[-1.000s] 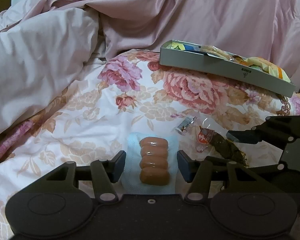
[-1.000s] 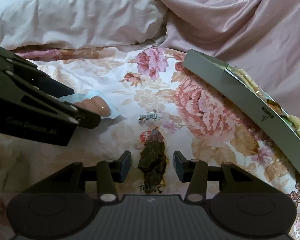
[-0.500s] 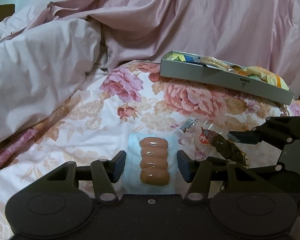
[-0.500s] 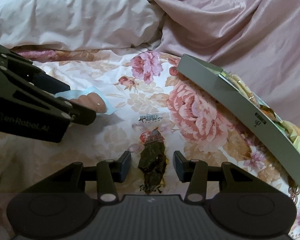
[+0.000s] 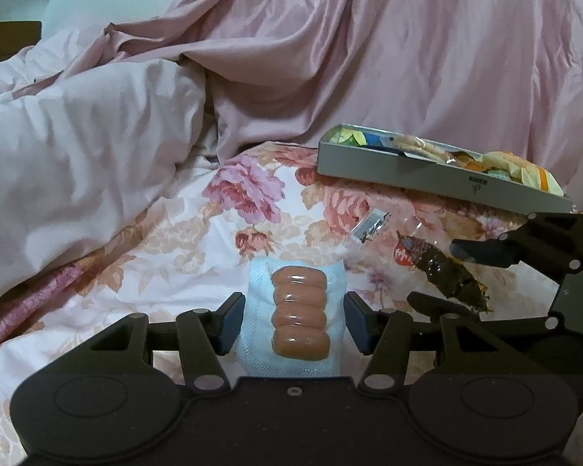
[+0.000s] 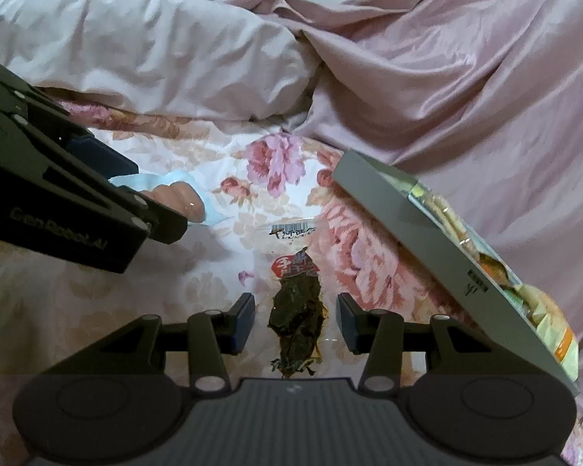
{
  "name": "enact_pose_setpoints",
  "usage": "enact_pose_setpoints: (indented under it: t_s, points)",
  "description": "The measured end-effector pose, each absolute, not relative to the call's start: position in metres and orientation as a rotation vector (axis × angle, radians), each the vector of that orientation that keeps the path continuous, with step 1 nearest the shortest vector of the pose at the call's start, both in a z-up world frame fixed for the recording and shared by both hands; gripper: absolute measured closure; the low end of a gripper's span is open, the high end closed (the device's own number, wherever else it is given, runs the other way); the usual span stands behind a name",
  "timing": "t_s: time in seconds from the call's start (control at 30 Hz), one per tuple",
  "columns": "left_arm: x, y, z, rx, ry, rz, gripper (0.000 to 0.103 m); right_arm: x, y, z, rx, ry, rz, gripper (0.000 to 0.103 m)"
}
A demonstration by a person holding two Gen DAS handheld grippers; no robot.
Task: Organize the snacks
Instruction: 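Lift sausage pack with left gripper while right carries meat packet to tray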
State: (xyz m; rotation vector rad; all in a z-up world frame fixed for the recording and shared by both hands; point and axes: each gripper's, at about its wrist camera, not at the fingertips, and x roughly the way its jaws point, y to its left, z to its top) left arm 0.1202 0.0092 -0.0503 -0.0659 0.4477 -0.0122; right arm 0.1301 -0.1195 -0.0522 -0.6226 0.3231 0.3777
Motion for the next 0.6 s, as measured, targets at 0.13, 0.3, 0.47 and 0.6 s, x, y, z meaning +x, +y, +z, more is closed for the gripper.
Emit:
enact_pose_setpoints:
  t_s: [0.13, 0.3, 0.47, 0.6]
  points:
    - [0.121, 0.003, -0.047, -0.067, 0.432, -0.015, 0.046, 0.127, -0.121, -0.049, -0.637, 0.275, 0.357, 0.053]
    - [0.120, -0.005, -0.041, -0.066, 0.407, -0.021, 0.046, 0.128, -0.125, -0.043, -0.631, 0.236, 0.329, 0.053]
    - [0.119, -0.012, -0.032, -0.076, 0.385, -0.019, 0.046, 0.128, -0.132, -0.034, -0.620, 0.192, 0.302, 0.053]
    - [0.120, -0.020, -0.021, -0.076, 0.365, -0.023, 0.046, 0.128, -0.138, -0.027, -0.599, 0.167, 0.281, 0.053]
